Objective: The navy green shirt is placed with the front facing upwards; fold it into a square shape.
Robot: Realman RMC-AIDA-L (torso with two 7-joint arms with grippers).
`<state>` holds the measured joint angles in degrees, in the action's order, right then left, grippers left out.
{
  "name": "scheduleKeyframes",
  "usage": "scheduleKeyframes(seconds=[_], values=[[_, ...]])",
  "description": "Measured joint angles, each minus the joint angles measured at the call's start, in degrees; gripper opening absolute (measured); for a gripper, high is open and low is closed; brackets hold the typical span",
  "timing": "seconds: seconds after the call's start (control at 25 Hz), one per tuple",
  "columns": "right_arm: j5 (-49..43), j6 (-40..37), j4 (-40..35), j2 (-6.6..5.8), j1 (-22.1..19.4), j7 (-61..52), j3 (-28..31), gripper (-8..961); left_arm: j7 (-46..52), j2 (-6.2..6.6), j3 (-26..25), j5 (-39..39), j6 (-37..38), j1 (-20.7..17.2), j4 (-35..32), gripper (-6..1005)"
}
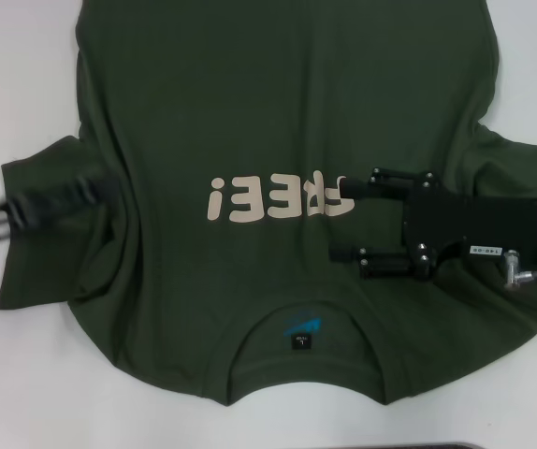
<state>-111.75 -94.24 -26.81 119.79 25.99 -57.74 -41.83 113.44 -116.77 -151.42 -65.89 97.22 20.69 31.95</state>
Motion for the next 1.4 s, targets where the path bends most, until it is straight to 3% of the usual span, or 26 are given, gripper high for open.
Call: scheduleKeyframes(seconds=[0.16, 0.24, 0.36, 0.56, 1.4], values=[[-0.27, -0.10, 0.00, -0.07, -0.16, 0.00, 0.00, 825, 17.43, 2.39, 0.25, 0.96, -4.84, 0.55, 2.52, 793], [-0.29, -0.30, -0.04, -0.11, -0.19, 0.00, 0.00, 825, 22.71, 3.76, 0.37, 2.87, -7.68, 0.89, 3.05, 793], [-0.31, -0.66, -0.17, -0.16, -0.25, 0.00, 0.00, 825, 25.46, 4.62, 0.33, 5.37, -9.36, 1.48, 3.07, 739], [-0.31, -0.74, -0.25, -0.17, -0.27, 0.00, 0.00, 825, 28.22, 5.14, 0.29, 9.27, -14.31, 2.26, 3.10, 659], [-0.13, -0.68, -0.44, -0.17, -0.13, -0.21, 0.00, 825, 29.58, 5.22, -0.33, 11.03, -19.55, 1.64, 2.47, 629]])
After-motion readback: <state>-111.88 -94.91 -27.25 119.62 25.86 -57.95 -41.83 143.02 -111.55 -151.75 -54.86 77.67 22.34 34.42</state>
